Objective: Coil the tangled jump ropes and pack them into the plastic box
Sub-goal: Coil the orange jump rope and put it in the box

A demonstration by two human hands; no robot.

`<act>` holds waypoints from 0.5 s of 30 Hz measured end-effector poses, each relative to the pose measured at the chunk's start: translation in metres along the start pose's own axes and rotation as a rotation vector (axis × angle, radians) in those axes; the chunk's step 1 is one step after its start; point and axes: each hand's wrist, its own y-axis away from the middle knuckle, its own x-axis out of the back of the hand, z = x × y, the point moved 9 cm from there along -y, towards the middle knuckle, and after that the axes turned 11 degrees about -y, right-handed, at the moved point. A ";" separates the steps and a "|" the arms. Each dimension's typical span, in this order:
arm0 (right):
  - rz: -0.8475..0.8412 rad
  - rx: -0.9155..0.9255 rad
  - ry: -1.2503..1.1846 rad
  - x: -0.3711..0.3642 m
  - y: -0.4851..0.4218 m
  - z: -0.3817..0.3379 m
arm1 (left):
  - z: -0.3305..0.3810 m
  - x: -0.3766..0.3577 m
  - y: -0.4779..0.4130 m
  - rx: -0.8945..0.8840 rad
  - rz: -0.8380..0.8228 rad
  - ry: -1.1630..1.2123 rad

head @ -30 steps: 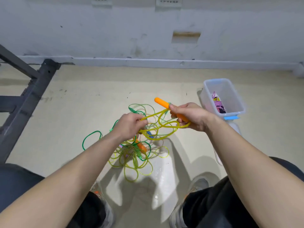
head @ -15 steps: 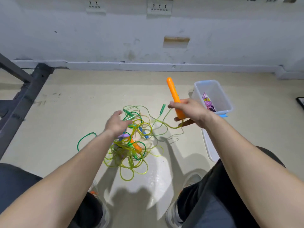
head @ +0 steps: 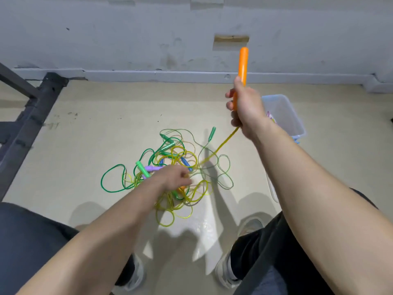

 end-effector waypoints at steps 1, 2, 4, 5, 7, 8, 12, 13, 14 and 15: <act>0.018 0.061 0.061 0.004 -0.006 -0.005 | -0.027 -0.003 0.002 0.076 0.007 0.018; 0.016 0.129 0.149 0.006 -0.012 -0.007 | -0.044 -0.001 0.004 0.106 0.036 0.141; -0.070 0.209 0.414 0.004 -0.021 0.005 | -0.049 0.020 0.010 0.115 0.134 0.429; -0.164 0.169 0.502 -0.003 -0.021 0.026 | -0.036 0.036 0.015 0.094 0.156 0.570; -0.398 -0.067 0.477 -0.024 -0.005 0.086 | -0.005 0.075 0.019 0.029 0.179 0.852; -0.485 -0.199 0.346 -0.034 0.008 0.112 | 0.009 0.096 0.020 0.009 0.197 0.971; -0.641 -0.539 -0.421 -0.071 0.054 0.146 | 0.017 0.146 0.012 0.049 0.286 1.371; -0.678 -0.524 -0.461 -0.077 0.058 0.140 | 0.015 0.149 0.010 0.064 0.291 1.459; -0.711 -0.471 -0.431 -0.081 0.059 0.133 | 0.013 0.150 0.007 0.071 0.289 1.522; -0.739 -0.405 -0.362 -0.083 0.058 0.126 | 0.011 0.149 0.003 0.062 0.278 1.548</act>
